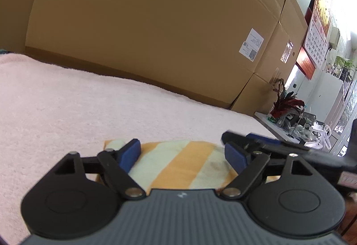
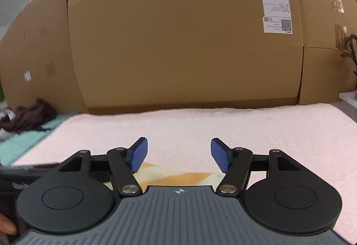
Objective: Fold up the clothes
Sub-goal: 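Press the folded shirt flat with both open grippers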
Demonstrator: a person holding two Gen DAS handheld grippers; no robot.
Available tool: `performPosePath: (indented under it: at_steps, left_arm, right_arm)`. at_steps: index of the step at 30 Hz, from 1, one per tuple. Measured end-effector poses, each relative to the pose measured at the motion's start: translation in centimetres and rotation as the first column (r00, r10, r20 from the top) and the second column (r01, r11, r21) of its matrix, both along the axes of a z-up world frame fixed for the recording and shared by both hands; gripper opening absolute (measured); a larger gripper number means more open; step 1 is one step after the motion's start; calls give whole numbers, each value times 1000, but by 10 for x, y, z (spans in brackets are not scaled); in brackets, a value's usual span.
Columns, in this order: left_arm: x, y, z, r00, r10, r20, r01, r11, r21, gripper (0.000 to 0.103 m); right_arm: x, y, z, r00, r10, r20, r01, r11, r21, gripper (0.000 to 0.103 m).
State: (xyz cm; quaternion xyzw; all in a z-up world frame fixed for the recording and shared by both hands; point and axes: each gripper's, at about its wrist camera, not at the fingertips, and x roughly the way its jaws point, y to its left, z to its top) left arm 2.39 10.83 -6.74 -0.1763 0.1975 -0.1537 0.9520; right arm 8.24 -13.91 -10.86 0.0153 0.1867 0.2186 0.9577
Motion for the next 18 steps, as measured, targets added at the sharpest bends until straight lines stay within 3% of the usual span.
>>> performPosePath:
  at_steps: [5,10,15,18]
  left_arm:
    - [-1,4,-1,1000,-17,8,17,999,-35,86]
    - [-1,11,-3,999,-45,19,47,995,-92,90]
    - [-3,14,-4,997,-72,32,76,990,-119,93]
    - [-5,16,-4,995,-90,39,94,987,-128,95]
  right_arm:
    - [5,-8,-16,998,-4,-62,3,1000,-26,50]
    - [7,-17,-19,996,-23,-88,24,1000,7,51]
    - [0,-2,-18,997,-68,-35,65,995,-80,58]
    - [3,-8,-18,994,-80,-73,78,996,-39,61]
